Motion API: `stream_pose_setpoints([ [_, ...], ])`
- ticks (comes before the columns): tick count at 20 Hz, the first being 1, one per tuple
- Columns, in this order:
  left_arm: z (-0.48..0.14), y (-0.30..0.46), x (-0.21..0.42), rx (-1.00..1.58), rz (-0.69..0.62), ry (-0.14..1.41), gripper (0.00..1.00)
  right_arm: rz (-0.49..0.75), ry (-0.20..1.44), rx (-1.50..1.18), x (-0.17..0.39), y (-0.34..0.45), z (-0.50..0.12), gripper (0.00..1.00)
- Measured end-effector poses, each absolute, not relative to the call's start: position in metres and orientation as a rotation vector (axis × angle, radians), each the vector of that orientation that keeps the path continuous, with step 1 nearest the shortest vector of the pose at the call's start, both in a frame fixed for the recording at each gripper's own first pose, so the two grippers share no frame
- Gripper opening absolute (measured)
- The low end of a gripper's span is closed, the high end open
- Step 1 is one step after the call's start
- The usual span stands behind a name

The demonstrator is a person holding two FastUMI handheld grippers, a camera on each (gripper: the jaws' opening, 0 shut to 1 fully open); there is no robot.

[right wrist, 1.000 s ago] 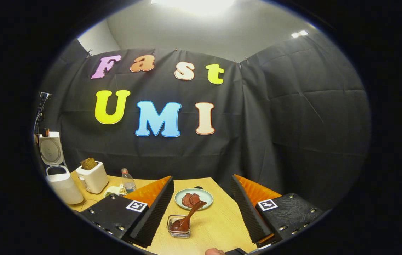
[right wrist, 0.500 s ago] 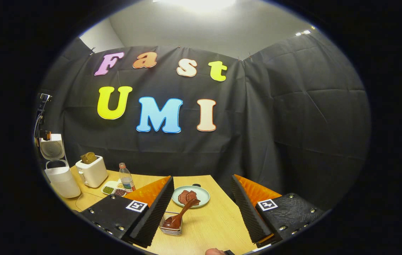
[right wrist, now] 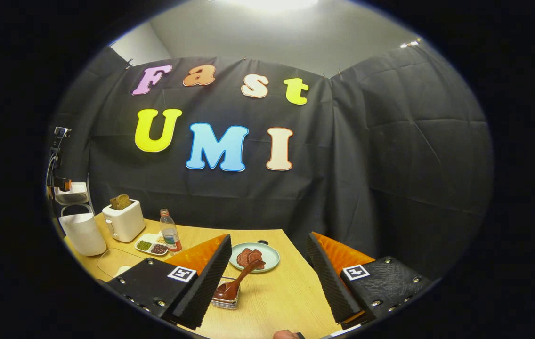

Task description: Close the left gripper, press the button to open the rice cooker; take a wooden spoon from the chopstick holder with the right hand, scoop a spoonful of rice and pour it into the rice cooker, then put the wooden spoon back into the chopstick holder.

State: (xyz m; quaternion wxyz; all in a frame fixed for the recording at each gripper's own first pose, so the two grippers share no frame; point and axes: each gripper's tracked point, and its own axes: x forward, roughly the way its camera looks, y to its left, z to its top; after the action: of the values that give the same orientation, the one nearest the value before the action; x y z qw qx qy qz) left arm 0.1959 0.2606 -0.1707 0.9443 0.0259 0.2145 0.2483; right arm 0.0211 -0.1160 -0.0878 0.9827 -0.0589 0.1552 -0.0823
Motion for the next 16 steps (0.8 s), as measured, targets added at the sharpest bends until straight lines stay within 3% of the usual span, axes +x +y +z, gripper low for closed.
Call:
stream_pose_setpoints([
  [15, -0.255, 0.23, 0.164, -0.077, 0.466, 0.592, 1.0, -0.136, 0.298, -0.131, 0.022, -0.095, -0.085, 0.97],
  [16, -0.26, 0.228, 0.164, -0.082, 0.461, 0.602, 0.96, -0.136, 0.3, -0.132, 0.021, -0.094, -0.086, 0.97],
])
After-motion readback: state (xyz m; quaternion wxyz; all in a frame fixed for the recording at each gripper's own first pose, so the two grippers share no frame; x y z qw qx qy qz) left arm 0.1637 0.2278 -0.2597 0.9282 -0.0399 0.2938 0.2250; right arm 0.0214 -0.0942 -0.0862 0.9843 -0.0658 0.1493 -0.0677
